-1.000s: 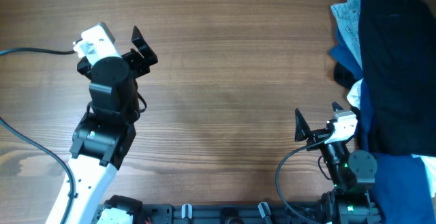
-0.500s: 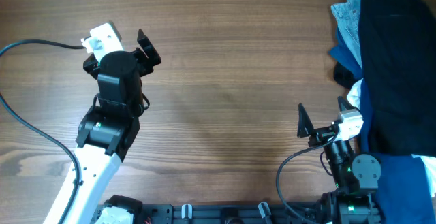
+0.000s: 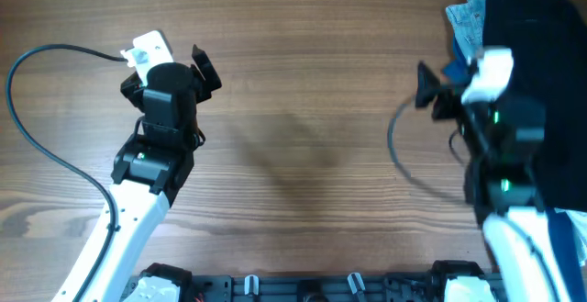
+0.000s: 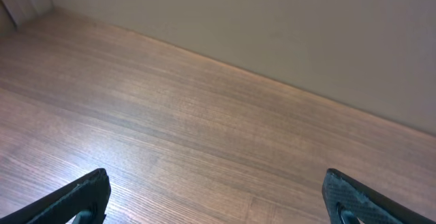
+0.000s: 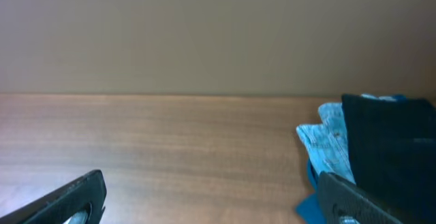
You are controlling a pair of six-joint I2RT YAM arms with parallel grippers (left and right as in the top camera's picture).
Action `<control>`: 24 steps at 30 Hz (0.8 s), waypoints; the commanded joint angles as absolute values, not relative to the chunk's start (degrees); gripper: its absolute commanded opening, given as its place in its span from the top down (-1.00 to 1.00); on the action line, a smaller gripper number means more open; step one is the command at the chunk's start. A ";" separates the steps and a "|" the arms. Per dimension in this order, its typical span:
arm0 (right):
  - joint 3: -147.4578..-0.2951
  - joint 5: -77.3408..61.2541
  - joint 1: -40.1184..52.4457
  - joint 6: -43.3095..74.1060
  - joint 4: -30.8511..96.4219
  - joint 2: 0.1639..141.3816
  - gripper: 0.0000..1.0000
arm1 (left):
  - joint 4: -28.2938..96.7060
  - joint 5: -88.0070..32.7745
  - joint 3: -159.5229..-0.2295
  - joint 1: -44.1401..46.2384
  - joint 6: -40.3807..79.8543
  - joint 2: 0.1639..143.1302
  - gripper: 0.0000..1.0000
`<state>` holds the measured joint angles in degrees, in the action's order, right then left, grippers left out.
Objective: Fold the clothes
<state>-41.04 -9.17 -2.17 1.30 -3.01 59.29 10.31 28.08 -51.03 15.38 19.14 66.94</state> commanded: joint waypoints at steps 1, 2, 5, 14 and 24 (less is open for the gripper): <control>-53.43 -11.62 -1.83 1.69 2.39 68.99 -1.00 | 10.31 29.02 -51.99 15.59 18.20 67.51 -1.00; -56.12 -12.10 -1.83 1.69 4.16 71.11 -0.99 | 10.28 28.99 -51.99 15.59 18.20 67.53 -1.00; -65.84 -12.08 -1.83 1.50 11.77 77.91 -0.99 | 10.44 28.99 -51.99 15.59 18.22 67.90 -0.99; -78.83 -12.08 -1.85 1.50 27.18 85.67 -0.99 | 10.70 24.64 -51.99 15.59 18.41 72.34 -0.99; -83.72 -16.91 -5.41 2.87 38.09 92.44 -0.99 | 10.04 19.90 -51.99 15.59 18.63 76.01 -1.00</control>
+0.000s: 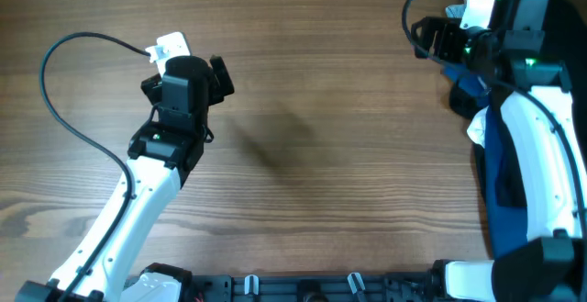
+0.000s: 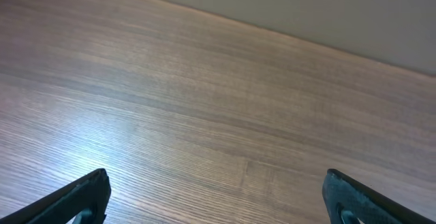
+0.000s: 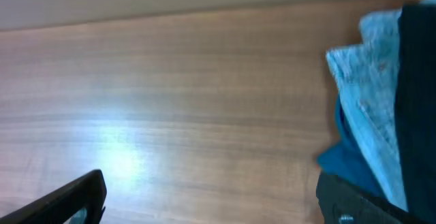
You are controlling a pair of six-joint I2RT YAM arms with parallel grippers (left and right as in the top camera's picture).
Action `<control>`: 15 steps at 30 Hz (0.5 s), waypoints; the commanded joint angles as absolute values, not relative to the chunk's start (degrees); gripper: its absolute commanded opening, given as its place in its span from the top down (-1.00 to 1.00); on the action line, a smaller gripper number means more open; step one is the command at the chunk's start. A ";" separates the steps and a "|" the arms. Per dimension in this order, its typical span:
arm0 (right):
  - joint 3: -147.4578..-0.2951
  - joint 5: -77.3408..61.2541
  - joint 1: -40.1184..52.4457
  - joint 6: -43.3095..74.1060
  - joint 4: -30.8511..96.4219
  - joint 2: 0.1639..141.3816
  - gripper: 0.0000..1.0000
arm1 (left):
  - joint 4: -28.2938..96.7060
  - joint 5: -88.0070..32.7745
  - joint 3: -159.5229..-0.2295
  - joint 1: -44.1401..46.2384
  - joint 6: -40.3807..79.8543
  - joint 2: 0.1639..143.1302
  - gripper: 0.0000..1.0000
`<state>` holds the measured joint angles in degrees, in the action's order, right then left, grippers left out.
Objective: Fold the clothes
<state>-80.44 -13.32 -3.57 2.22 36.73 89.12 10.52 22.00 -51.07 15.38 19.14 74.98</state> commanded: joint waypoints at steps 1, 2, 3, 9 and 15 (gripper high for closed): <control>-84.73 -17.30 -6.02 2.68 38.98 93.27 -0.99 | 10.07 19.90 -51.99 15.59 18.61 76.34 -0.99; -86.32 -17.37 -6.79 2.04 40.71 94.24 -1.00 | 10.13 19.22 -51.99 15.59 18.63 76.79 -0.99; -87.29 -17.98 -7.27 1.74 41.98 94.56 -0.99 | 10.13 18.50 -51.99 15.59 18.63 77.06 -0.99; -89.58 -18.63 -9.04 -7.64 44.40 94.83 -0.99 | 10.02 15.88 -51.99 15.59 18.87 78.59 -0.99; -89.58 -24.47 -9.10 -7.57 42.30 94.83 -0.99 | 8.97 15.88 -51.99 15.62 19.94 78.67 -0.99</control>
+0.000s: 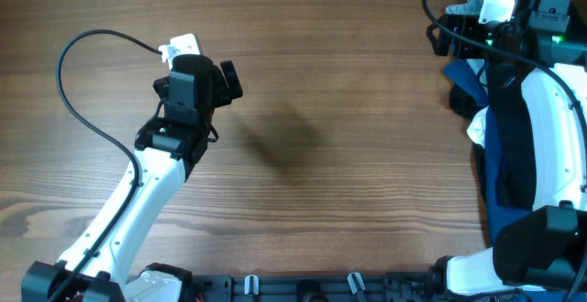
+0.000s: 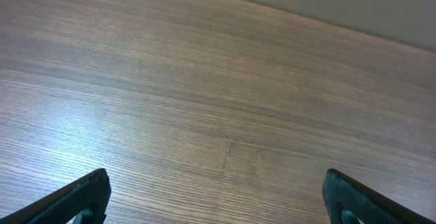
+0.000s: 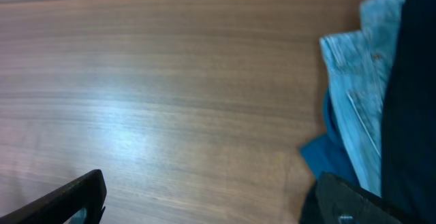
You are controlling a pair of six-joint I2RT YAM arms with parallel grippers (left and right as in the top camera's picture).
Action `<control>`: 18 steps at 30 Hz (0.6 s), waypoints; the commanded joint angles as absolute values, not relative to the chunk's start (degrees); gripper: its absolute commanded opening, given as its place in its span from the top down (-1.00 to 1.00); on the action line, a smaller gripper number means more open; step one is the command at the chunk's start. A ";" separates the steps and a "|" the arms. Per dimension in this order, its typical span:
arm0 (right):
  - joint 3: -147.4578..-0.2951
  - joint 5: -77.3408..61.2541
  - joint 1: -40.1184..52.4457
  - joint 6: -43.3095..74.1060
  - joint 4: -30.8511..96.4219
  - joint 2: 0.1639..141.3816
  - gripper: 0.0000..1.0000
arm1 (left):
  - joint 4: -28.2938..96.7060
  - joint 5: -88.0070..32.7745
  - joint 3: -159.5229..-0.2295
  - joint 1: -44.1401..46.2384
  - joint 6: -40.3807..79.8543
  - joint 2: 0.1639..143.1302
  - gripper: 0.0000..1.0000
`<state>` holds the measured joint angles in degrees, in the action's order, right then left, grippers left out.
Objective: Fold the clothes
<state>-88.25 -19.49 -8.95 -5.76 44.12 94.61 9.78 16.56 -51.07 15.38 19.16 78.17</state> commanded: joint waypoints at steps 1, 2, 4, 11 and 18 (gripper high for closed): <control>-89.58 -24.58 -9.10 -7.57 40.60 94.85 -0.99 | 8.62 15.88 -51.99 15.59 19.94 78.70 -0.99; -89.58 -24.56 -9.10 -8.69 38.28 94.85 -0.99 | 8.01 15.88 -51.99 15.59 19.94 78.89 -0.99; -89.58 -24.53 -9.08 -11.49 32.86 94.94 -1.00 | 6.46 15.86 -51.99 15.59 19.92 79.53 -0.99; -89.65 -23.86 -9.15 -4.60 11.62 97.89 -0.99 | -3.07 15.86 -51.99 15.59 19.66 86.02 -1.00; -96.64 -22.31 -9.30 -2.87 7.55 100.40 -0.99 | -6.17 15.86 -55.59 15.68 18.04 88.29 -0.99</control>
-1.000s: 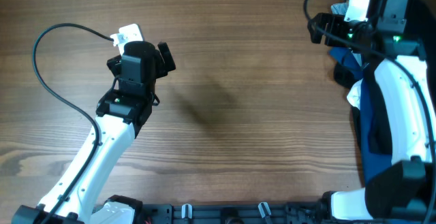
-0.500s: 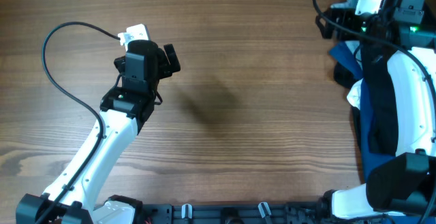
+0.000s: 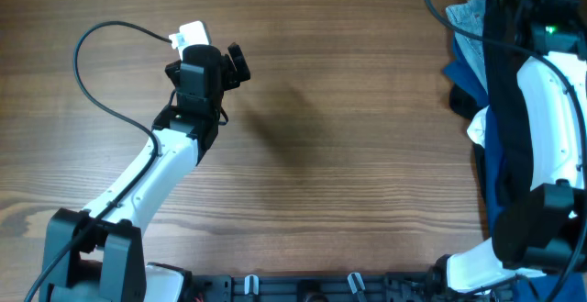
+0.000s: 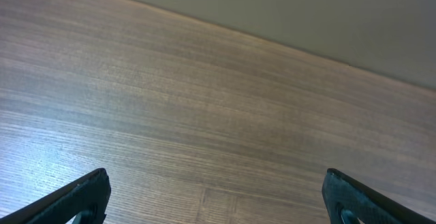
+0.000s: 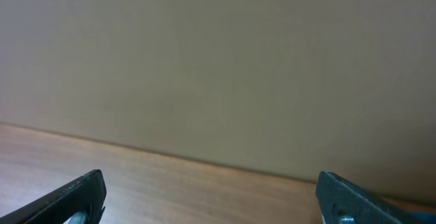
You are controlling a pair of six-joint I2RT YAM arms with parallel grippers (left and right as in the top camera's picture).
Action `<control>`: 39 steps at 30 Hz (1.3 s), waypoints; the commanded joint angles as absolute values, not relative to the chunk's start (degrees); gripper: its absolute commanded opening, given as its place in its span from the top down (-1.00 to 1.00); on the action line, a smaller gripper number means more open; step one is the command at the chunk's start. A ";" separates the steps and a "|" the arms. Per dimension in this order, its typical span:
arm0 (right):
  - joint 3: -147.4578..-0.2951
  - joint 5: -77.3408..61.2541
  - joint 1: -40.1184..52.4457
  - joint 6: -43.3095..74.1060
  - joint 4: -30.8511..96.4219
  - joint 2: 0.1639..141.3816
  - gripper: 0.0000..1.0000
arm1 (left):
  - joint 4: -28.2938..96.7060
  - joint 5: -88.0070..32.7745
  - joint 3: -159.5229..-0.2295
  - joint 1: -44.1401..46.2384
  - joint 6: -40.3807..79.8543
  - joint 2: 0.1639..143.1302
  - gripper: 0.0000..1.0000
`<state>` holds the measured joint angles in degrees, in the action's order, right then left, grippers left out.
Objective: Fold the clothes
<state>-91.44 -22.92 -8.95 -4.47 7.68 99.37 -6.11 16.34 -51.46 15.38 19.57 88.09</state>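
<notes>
The clothes lie in a heap at the table's right edge: a light blue denim piece [image 3: 469, 19] at the back, a blue garment [image 3: 463, 80] under it, and dark fabric [image 3: 503, 169] running forward beneath my right arm. My right gripper [image 5: 214, 207] is open and empty, high at the back by the pile's far end; in the overhead view it is cut off by the top edge. Its wrist view shows only wall and the table's back edge. My left gripper [image 3: 236, 62] [image 4: 214, 207] is open over bare wood at the left middle, far from the clothes.
The wooden table [image 3: 348, 155] stretches between the two arms. A black cable [image 3: 92, 72] loops from the left wrist over the table's left part. A beige wall [image 5: 218, 60] stands just behind the back edge.
My right gripper has moved farther back and tilted up; the denim has left its wrist view, which now shows the wall. My left gripper has moved a little back and right, still open.
Both grippers were open over the table's middle depth, the right one just left of the pile. The right one was then at the pile's back end with the denim in its view, and the left one farther back each time. Nothing has been grasped.
</notes>
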 commanded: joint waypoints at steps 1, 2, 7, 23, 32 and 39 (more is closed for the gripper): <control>-98.06 -22.31 -9.30 -2.96 8.21 100.40 -0.99 | -5.58 15.84 -56.99 15.88 17.08 88.29 -0.99; -99.50 -22.06 -9.30 -3.09 9.15 100.40 -0.99 | -4.82 15.88 -59.02 16.16 15.97 88.29 -0.99; -103.48 -21.10 -9.19 -6.22 10.94 100.42 -0.99 | -2.81 15.90 -69.17 16.40 13.65 88.29 -0.99; -103.85 -14.37 -9.19 -6.90 18.20 104.99 -0.99 | -1.61 17.37 -81.45 16.29 6.46 96.36 -1.00; -103.83 -8.71 -9.26 -7.40 26.35 111.00 -0.99 | 0.67 17.34 -81.45 16.40 7.11 97.32 -1.00; -103.83 0.89 -9.37 -6.00 33.69 114.28 -1.00 | 2.85 17.32 -81.45 16.40 8.16 97.32 -1.00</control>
